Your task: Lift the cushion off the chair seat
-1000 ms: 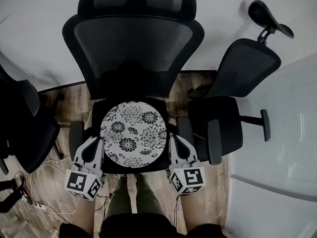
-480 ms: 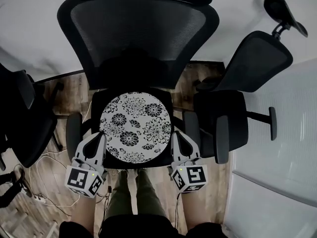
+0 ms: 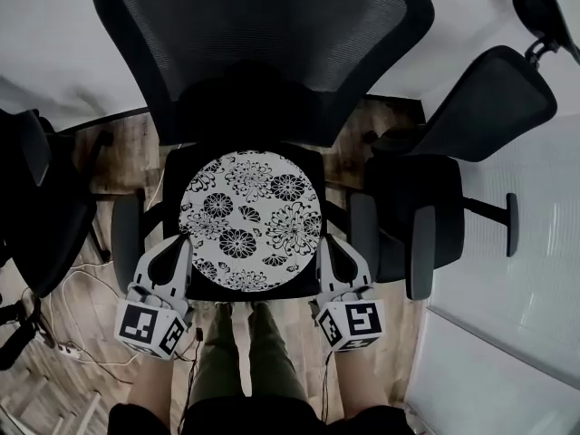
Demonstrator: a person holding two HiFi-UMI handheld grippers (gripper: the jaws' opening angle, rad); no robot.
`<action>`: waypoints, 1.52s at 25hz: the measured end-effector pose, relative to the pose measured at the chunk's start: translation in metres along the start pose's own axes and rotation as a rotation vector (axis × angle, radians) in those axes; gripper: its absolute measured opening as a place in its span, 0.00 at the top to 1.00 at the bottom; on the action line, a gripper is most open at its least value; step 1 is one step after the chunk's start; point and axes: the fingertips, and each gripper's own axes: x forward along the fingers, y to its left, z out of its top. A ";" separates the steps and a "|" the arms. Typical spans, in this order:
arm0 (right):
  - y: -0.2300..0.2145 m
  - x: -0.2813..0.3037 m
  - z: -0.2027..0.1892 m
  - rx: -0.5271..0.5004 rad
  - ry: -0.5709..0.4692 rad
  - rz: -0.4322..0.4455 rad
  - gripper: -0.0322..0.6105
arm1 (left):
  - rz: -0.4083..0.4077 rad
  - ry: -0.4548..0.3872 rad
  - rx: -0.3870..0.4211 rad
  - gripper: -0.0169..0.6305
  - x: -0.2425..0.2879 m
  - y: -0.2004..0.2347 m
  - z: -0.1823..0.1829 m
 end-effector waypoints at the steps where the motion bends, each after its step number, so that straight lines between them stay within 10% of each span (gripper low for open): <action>1: 0.000 0.002 -0.003 0.000 0.002 0.002 0.92 | 0.003 0.003 -0.003 0.96 0.001 0.001 -0.004; 38: -0.034 0.058 -0.156 0.025 0.230 -0.060 0.92 | 0.023 0.169 -0.060 0.96 0.053 0.039 -0.133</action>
